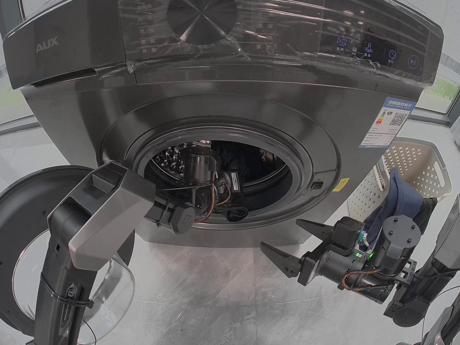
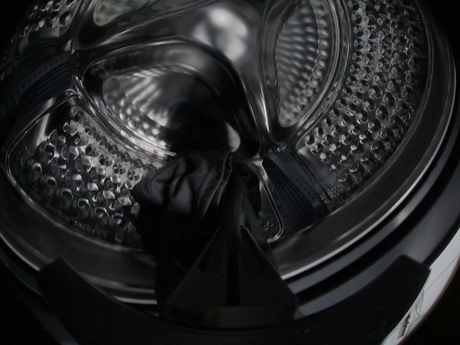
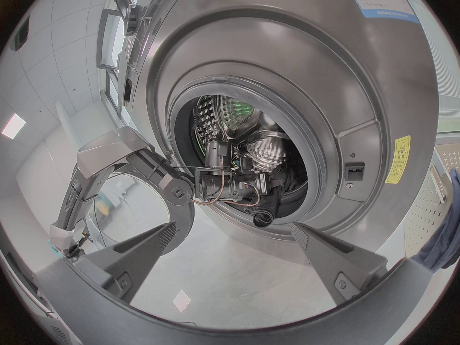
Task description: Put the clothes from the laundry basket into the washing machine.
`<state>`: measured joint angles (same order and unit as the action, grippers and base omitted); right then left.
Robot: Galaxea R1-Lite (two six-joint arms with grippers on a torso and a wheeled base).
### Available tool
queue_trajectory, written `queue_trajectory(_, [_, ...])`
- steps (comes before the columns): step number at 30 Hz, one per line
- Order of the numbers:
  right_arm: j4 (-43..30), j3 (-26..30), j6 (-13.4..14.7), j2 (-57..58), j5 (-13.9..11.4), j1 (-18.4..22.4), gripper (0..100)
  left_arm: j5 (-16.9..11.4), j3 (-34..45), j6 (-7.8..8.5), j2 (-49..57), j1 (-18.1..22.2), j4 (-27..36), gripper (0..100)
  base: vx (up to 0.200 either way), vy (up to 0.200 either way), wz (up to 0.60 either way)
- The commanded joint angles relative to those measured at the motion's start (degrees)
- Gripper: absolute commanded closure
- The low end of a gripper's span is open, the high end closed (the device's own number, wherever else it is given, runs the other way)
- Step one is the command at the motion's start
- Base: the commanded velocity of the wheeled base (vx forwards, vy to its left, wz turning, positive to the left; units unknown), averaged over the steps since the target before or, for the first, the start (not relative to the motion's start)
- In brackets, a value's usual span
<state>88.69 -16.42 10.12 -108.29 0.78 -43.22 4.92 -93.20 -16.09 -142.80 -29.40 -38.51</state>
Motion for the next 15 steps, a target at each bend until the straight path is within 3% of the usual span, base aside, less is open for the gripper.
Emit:
queue_trajectory(1, [0.0,-0.1,0.0,0.2,0.0,0.1,0,1.3,-8.7,-0.52,-2.2,0.5,-1.0,100,0.0,0.0,0.0])
queue_trajectory(7, [0.0,-0.1,0.0,0.1,0.0,0.1,0,5.1,-21.1,-0.61,-8.1,0.9,-3.5,100,0.0,0.0,0.0])
queue_trajectory(15, [0.0,-0.1,0.0,0.0,-0.1,0.1,0,5.5,-21.4,-0.52,-10.0,1.1,-5.3,100,0.0,0.0,0.0])
